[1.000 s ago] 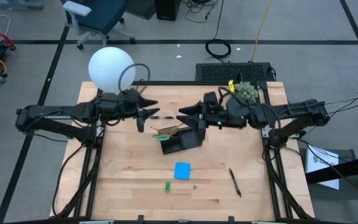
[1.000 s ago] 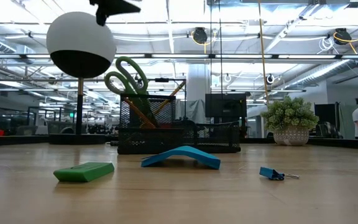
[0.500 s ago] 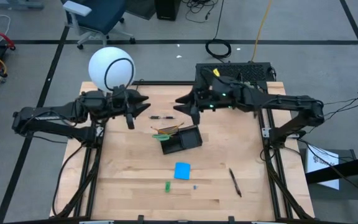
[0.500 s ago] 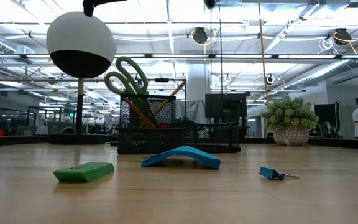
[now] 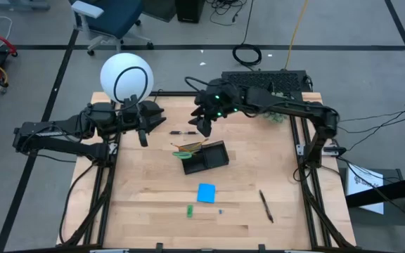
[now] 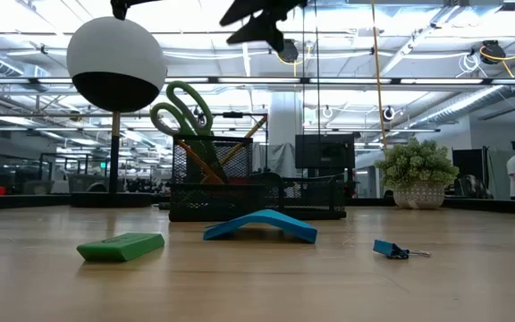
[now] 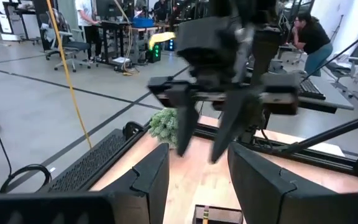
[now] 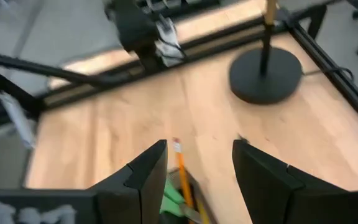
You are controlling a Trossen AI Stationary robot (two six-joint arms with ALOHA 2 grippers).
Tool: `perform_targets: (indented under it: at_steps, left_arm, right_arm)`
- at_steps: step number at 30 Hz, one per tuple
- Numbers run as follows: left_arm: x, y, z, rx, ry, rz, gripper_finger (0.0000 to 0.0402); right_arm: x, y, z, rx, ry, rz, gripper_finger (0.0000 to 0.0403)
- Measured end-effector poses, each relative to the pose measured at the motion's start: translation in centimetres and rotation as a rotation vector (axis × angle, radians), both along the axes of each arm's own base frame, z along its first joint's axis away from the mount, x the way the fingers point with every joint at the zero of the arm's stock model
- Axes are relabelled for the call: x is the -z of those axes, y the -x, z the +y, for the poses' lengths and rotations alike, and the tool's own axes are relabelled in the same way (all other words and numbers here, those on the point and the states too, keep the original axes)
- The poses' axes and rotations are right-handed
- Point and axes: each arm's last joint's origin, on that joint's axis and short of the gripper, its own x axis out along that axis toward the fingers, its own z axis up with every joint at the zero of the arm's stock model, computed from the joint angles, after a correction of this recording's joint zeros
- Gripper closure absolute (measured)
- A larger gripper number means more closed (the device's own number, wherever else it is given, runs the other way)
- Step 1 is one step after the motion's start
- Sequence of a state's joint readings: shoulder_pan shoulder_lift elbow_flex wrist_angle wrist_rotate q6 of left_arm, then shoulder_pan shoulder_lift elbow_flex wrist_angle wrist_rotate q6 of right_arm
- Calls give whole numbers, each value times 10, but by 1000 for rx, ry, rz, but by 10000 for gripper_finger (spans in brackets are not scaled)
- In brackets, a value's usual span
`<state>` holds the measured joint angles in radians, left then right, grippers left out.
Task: Pick and place office supplies into organizer
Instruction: Put the left black pen into the black desk organizer
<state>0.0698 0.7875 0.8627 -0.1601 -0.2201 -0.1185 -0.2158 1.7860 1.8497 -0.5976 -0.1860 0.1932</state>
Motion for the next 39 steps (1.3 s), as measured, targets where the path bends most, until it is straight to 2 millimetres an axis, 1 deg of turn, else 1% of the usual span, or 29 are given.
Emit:
perform_targets:
  at_steps: [3,9,17,25,28,34,37,39]
  left_arm:
    - [-1,1,0,5,11,-8,243]
    - [-1,1,0,-18,5,-13,243]
    - [-1,1,1,-19,5,-12,243]
    - [-1,1,1,-31,-26,-3,243]
    - [-1,2,2,-66,-33,0,243]
    - [-1,2,2,-68,-71,12,243]
    - [-1,2,2,-68,-72,12,243]
    - [-1,2,2,-70,-74,12,243]
  right_arm:
    - [5,-9,-9,-30,44,95,232]
    - [28,-27,-22,-49,42,246,232]
    - [54,-33,-36,-40,102,376,232]
    - [82,-37,-54,-22,16,461,232]
    - [85,-43,-56,-38,4,459,232]
    - [78,-61,-61,-43,26,406,232]
    - [85,-69,-65,-38,20,409,232]
    - [92,-73,-68,-41,9,427,232]
